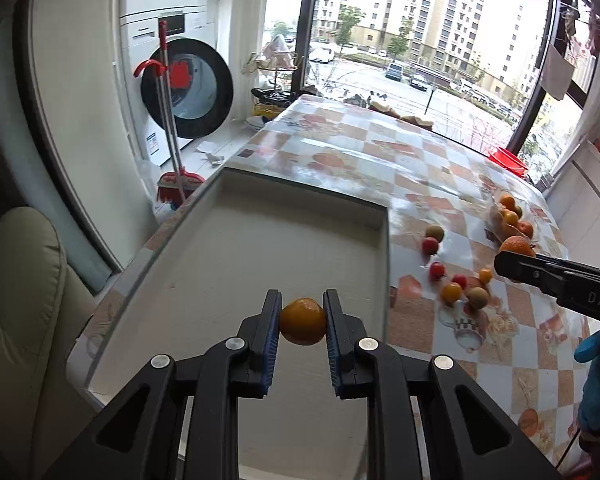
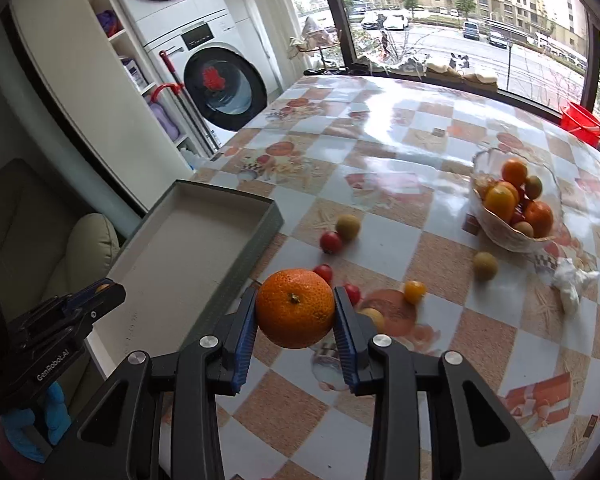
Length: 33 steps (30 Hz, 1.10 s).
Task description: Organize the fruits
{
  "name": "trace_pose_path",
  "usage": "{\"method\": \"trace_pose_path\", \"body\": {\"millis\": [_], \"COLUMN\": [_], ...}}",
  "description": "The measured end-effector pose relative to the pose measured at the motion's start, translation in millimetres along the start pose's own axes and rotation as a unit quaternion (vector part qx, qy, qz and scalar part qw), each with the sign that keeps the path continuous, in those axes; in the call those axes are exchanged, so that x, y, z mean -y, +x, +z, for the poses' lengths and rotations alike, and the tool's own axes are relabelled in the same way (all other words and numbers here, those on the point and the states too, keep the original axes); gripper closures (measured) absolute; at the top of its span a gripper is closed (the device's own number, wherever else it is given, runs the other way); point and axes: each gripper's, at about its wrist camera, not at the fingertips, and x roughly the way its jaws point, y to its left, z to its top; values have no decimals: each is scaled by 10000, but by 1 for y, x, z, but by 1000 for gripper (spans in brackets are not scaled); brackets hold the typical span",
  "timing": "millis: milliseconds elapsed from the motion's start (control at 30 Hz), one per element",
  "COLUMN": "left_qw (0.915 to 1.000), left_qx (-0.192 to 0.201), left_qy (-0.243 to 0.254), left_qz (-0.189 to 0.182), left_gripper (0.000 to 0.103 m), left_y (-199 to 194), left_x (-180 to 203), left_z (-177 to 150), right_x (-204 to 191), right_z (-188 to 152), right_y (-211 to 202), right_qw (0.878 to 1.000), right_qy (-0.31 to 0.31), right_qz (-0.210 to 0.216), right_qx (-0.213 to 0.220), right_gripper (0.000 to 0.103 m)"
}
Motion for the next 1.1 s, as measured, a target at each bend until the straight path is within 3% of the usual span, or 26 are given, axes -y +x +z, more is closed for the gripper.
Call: {"method": "trace_pose_path", "body": {"millis": [267,433,567,600,633,667,700,733,900,1000,1100], "left_qw": [9980,9970,9981,9981,9982,9980,9978,9978,9985,9992,9985], "left_qx": [-399,-613,-464,-461,-441,-415,-298,-157,-108,73,204], "left_qy": [-442,-417,-217,-176,-151,-174,-226,-255,-168,53,505], "left_qz": [214,239,350,369,375,452,549,584,506,384,78], "left_gripper": [81,80,79,75,50,16,8,7,7,7,7], "left_y": [39,57,56,56,56,54,51,47,35,23,12], "left_x": [-45,-48,-42,-41,-41,-41,-42,-42,-28,-7,31], "left_z": [-23,-39,-43,-43,-42,-43,-44,-44,-37,-33,-32], "right_x": [-92,-111,-109,-109,-108,-108,-108,-107,-91,-62,-21], "right_z": [7,-11,-19,-20,-20,-19,-18,-16,-10,-11,-19], "right_y": [66,101,109,109,107,104,99,93,63,47,30], "right_qw": [9946,9893,9851,9849,9851,9858,9868,9881,9941,9979,9989], "right_qy": [-806,-992,-1149,-1180,-1178,-1155,-1135,-1126,-919,-558,-69], "right_qz": [252,266,255,252,268,350,387,371,119,-216,-469], "right_qx": [-601,-1038,-1253,-1241,-1224,-1170,-1091,-985,-555,-232,5], "right_gripper": [64,63,62,55,46,39,27,19,16,0,0]}}
